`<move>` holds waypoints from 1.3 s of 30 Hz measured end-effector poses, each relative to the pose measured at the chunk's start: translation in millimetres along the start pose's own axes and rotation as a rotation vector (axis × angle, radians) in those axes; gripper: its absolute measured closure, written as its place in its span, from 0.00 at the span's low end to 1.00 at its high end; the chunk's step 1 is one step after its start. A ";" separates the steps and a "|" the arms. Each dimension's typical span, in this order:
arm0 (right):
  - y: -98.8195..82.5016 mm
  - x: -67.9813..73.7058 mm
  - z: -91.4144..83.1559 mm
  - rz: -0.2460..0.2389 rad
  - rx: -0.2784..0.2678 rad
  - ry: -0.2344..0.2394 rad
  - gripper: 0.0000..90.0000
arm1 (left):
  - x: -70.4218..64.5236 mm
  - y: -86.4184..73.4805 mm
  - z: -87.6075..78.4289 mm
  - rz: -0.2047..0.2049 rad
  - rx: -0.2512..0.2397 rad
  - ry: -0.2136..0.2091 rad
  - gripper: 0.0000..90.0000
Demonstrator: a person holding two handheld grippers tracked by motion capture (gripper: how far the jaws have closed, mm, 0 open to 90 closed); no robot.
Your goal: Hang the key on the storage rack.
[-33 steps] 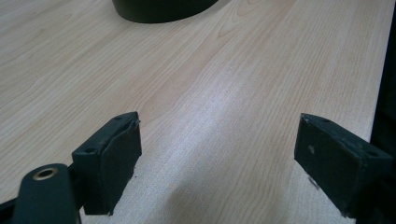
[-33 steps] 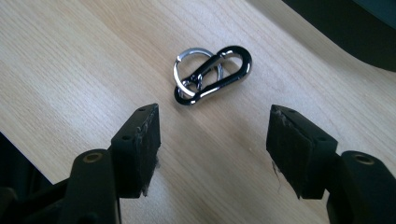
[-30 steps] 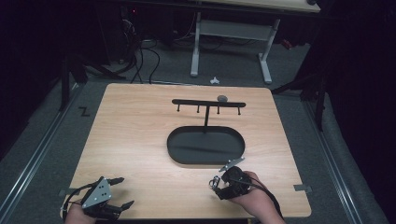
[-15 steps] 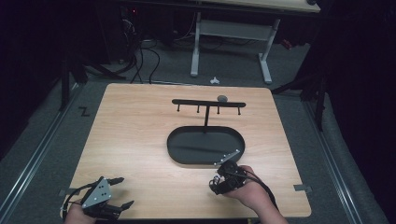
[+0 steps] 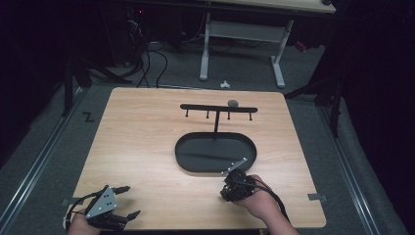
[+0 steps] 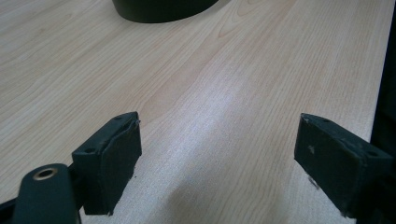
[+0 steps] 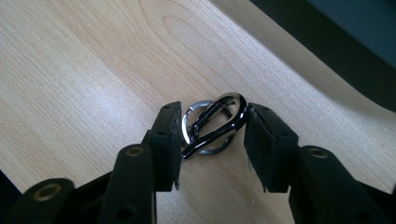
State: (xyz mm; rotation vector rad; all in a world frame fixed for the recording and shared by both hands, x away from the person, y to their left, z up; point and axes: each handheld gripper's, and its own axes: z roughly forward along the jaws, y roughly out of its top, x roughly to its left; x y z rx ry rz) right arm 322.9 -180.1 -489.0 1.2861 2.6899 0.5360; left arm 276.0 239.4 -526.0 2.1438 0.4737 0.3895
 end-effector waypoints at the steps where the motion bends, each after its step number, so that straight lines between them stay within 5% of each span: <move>1: -1.1 0.4 -1.8 0.000 -0.009 0.001 0.68 | -0.1 0.0 0.1 0.000 0.000 0.000 0.17; 18: -4.9 1.9 -0.2 -0.002 -0.018 0.005 0.84 | -0.4 0.2 0.4 0.000 0.002 -0.001 0.17; 33: -5.8 0.1 -3.3 0.007 -0.029 -0.051 0.94 | -0.6 0.2 0.8 0.001 0.002 0.000 0.17; 37: -8.1 -1.7 -4.6 0.007 -0.029 -0.059 0.94 | -0.4 0.2 0.8 0.000 0.003 -0.002 0.17; 39: -8.3 -2.3 -6.8 0.016 -0.038 -0.047 0.83 | -0.4 0.1 0.9 0.000 0.004 -0.002 0.17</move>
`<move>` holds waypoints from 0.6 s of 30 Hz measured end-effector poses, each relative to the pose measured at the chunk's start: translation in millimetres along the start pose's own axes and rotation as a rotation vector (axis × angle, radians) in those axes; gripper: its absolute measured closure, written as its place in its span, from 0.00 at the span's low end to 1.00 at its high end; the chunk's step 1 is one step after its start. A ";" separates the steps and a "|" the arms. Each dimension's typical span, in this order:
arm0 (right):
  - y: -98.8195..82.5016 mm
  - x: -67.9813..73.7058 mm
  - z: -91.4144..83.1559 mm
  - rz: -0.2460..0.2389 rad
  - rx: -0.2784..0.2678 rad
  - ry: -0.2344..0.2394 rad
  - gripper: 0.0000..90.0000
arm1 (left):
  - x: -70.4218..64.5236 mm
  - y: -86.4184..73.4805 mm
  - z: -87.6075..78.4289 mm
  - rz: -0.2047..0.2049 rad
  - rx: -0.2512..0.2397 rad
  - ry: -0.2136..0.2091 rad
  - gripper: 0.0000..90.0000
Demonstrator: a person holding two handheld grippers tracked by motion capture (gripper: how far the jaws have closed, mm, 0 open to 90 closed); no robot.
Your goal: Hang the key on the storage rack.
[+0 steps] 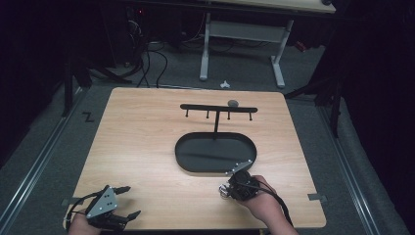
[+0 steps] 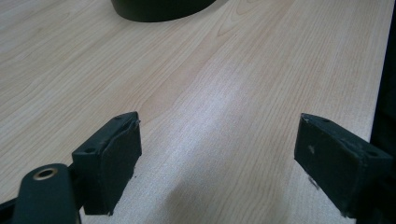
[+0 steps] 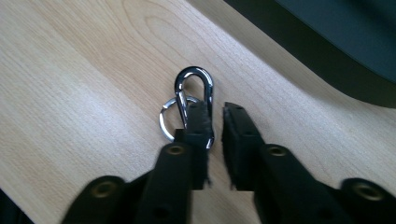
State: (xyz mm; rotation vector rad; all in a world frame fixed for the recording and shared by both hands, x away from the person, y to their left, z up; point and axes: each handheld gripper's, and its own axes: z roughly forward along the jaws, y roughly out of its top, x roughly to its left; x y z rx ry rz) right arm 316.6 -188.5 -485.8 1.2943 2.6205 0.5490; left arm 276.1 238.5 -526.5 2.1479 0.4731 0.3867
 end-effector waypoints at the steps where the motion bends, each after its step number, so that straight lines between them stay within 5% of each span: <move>1: 0.0 0.0 0.0 0.000 0.000 0.000 0.83 | -0.1 0.0 0.1 0.000 0.000 0.000 0.17; 3: 3.3 2.9 1.9 0.000 0.000 -0.003 0.67 | -0.2 0.2 0.2 0.002 0.000 -0.001 0.17; 8: 9.6 4.4 8.8 0.001 0.017 0.004 0.66 | -0.3 0.1 -0.4 0.001 -0.001 0.001 0.17; 17: 13.4 7.4 8.7 0.021 0.032 0.022 0.90 | 0.4 -0.5 -1.1 -0.002 -0.004 0.001 0.17; 18: 14.5 5.8 5.1 -0.023 0.017 0.010 0.93 | 0.3 -0.3 -1.0 -0.002 -0.003 0.002 0.17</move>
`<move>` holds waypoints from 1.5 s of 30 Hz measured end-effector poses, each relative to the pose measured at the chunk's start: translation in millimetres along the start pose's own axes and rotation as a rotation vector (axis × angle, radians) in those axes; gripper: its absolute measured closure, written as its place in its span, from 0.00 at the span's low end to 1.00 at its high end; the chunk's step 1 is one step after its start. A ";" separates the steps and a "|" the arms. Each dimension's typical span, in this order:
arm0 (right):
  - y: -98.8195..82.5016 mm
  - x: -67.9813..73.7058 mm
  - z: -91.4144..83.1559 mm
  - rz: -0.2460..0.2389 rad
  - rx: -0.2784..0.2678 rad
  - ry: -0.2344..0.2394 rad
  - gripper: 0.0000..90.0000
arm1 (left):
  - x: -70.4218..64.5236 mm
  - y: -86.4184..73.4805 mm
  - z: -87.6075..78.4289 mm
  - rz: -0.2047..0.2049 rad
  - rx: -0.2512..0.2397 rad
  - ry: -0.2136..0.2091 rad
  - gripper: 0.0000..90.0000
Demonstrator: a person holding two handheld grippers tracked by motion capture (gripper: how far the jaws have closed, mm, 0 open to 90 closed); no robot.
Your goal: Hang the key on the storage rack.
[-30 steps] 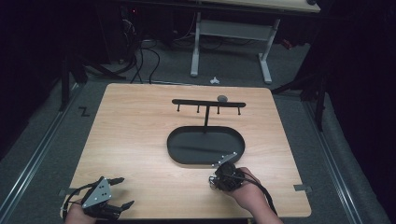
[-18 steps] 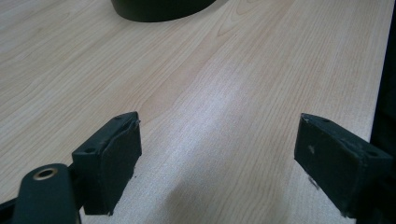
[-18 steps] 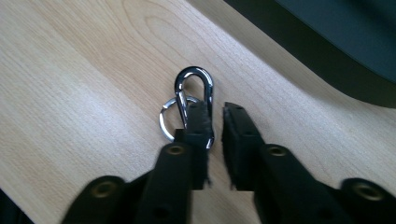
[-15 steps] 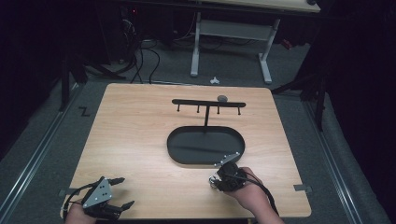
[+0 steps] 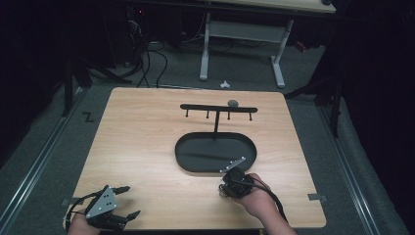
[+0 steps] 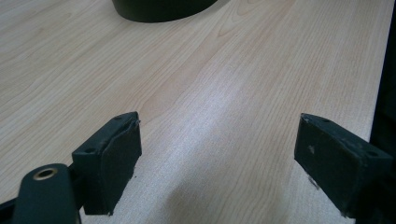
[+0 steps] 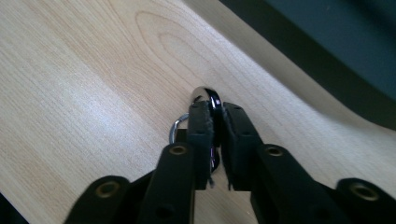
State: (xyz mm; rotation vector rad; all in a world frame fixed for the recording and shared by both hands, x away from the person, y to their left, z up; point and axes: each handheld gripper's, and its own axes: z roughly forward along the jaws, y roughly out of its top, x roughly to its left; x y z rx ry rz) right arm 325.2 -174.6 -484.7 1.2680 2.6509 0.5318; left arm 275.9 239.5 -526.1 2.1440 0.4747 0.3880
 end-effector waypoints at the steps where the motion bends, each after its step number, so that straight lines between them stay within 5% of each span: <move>1: 0.0 0.0 0.0 0.000 0.000 0.000 0.93 | 0.0 0.0 0.0 0.000 0.000 0.000 0.17; 6: -2.3 -1.1 -6.1 -0.015 -0.002 -0.018 0.94 | -0.4 0.3 0.6 0.001 0.003 -0.001 0.17; 17: -16.6 -9.2 -18.5 0.067 -0.027 -0.029 0.98 | -0.5 0.1 1.2 0.001 0.004 -0.003 0.17; 18: -18.0 -10.1 -16.6 0.032 -0.025 -0.021 0.95 | -0.8 0.4 1.4 0.003 0.005 -0.004 0.17; 24: -20.1 -8.9 -13.6 0.024 -0.019 -0.026 0.88 | -0.6 0.1 1.3 0.001 0.005 -0.003 0.17; 45: -29.7 -15.5 -9.9 0.082 -0.023 -0.042 0.78 | -0.8 0.1 1.9 0.003 0.008 -0.007 0.17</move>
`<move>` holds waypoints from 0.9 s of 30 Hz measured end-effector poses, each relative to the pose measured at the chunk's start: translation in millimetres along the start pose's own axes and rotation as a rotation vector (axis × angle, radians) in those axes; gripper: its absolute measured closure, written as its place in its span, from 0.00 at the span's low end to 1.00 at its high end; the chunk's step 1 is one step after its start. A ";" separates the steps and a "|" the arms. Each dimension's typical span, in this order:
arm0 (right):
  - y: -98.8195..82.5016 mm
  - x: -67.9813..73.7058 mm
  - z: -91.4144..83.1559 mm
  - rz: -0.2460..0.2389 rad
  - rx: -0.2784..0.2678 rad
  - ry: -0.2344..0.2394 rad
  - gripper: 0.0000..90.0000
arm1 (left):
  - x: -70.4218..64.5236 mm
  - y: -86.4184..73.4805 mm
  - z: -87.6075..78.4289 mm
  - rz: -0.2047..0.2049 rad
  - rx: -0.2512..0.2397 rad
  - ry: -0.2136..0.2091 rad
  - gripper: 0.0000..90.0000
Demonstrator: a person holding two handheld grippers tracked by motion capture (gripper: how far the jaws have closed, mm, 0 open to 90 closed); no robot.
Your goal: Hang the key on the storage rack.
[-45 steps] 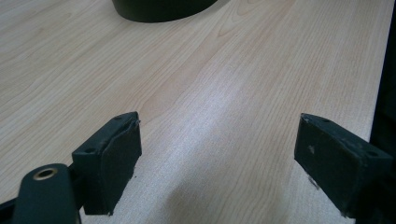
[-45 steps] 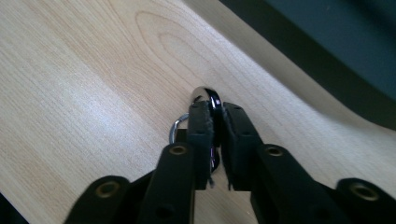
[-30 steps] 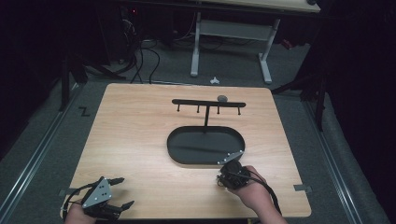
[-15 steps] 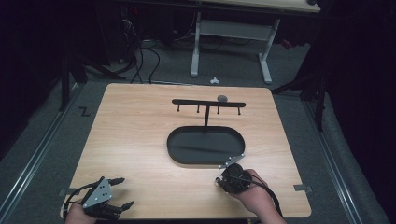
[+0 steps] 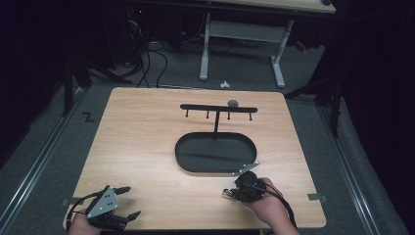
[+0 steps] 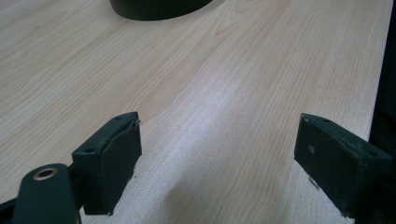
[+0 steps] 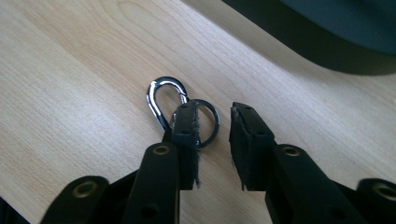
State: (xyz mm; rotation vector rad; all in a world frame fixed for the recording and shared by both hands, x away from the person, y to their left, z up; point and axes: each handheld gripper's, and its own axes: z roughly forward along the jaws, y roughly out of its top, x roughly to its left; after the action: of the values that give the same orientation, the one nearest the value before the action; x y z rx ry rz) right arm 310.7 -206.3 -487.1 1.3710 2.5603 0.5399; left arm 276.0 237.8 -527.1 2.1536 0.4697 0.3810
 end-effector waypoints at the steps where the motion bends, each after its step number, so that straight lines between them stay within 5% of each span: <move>1: -1.8 -1.9 1.6 0.035 0.001 0.018 0.73 | -0.1 0.2 0.1 0.001 0.000 0.000 0.17; 6: -2.1 -2.3 5.9 0.062 0.002 0.026 0.70 | -0.2 0.3 0.2 0.001 0.001 0.001 0.17; 9: -1.6 -2.0 7.1 0.078 0.015 0.070 0.70 | -0.1 0.2 0.2 0.001 0.001 0.000 0.17; 12: -1.7 6.0 7.3 0.055 0.021 0.106 0.84 | 0.0 0.2 0.1 0.000 0.000 0.000 0.17; 18: 1.2 11.7 6.9 -0.007 0.013 0.078 0.97 | -0.2 0.2 -0.3 0.002 0.000 0.000 0.17; 27: 1.8 4.2 -4.8 0.009 -0.019 0.059 0.97 | -0.1 0.1 0.1 -0.001 0.001 -0.001 0.17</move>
State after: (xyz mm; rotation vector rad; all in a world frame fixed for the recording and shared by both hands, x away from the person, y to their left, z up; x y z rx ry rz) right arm 308.2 -202.9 -481.9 1.3810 2.5894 0.6127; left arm 276.0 237.6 -527.1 2.1542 0.4701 0.3795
